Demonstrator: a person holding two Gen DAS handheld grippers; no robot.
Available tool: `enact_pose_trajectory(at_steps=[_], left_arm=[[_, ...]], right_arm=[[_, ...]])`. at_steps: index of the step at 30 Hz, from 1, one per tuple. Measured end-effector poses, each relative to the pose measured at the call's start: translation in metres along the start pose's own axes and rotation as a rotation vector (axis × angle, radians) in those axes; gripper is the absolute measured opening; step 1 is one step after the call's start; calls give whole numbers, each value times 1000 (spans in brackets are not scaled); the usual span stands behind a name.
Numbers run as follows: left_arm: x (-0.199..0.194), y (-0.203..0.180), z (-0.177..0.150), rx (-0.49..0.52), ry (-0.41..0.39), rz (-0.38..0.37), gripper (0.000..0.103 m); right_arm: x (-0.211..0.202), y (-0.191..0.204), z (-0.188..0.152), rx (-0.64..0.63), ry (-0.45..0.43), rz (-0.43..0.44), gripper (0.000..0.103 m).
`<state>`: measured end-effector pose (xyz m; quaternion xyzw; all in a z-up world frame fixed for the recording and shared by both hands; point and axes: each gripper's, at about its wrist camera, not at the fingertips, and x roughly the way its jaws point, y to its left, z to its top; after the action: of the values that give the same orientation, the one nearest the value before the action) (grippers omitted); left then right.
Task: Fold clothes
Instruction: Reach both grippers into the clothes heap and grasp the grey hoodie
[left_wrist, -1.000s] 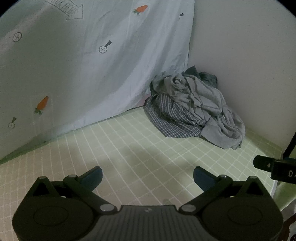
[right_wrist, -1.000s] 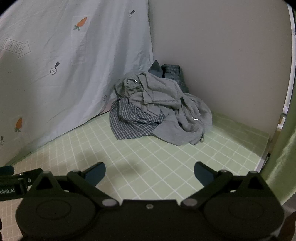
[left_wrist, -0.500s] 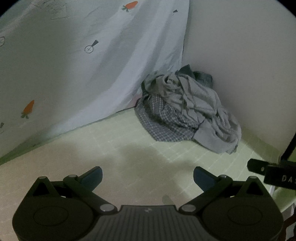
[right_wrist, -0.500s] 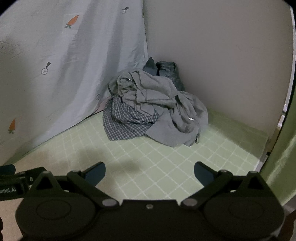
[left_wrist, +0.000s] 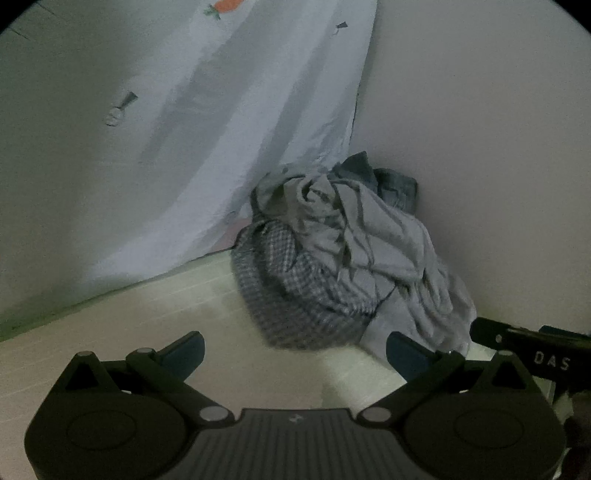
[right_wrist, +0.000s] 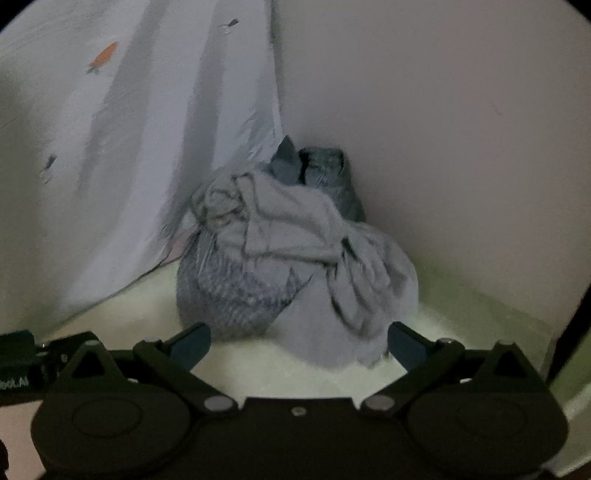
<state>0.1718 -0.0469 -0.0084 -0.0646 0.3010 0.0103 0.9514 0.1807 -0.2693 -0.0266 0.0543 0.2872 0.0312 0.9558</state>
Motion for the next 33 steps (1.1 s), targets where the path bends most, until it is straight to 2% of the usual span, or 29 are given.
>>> enact_pose_trajectory(at_steps=[5, 11, 13, 15, 19, 22, 23, 24, 25, 26, 28, 31, 33], left_arm=[[52, 6, 22, -62, 43, -12, 103], [133, 15, 47, -135, 124, -50, 101], [163, 16, 55, -172, 152, -89, 93], [192, 16, 64, -206, 176, -143, 80], [249, 22, 78, -212, 180, -218, 67], [289, 22, 87, -220, 207, -265, 36], [297, 22, 90, -219, 211, -267, 20], [303, 20, 92, -214, 212, -260, 12], [304, 19, 93, -203, 207, -258, 10], [302, 17, 93, -187, 198, -261, 4], [297, 14, 94, -152, 178, -265, 2], [283, 10, 96, -112, 154, -263, 1], [270, 9, 96, -102, 146, -257, 1]], right_arm=[[53, -10, 34, 27, -29, -37, 102], [112, -12, 57, -3, -3, -82, 97], [132, -13, 61, 1, 7, -90, 95], [152, -14, 66, 10, 17, -97, 93], [192, -12, 75, 14, 22, -106, 91], [222, -4, 84, -8, 9, -100, 91], [230, -3, 87, -8, 11, -96, 91], [239, -1, 91, -6, 17, -89, 88], [246, 0, 93, -5, 22, -82, 75], [249, 1, 95, 0, 28, -74, 67], [253, 2, 97, 19, 34, -58, 39], [241, 0, 94, 37, 16, -50, 25], [229, -2, 91, 38, 8, -44, 22]])
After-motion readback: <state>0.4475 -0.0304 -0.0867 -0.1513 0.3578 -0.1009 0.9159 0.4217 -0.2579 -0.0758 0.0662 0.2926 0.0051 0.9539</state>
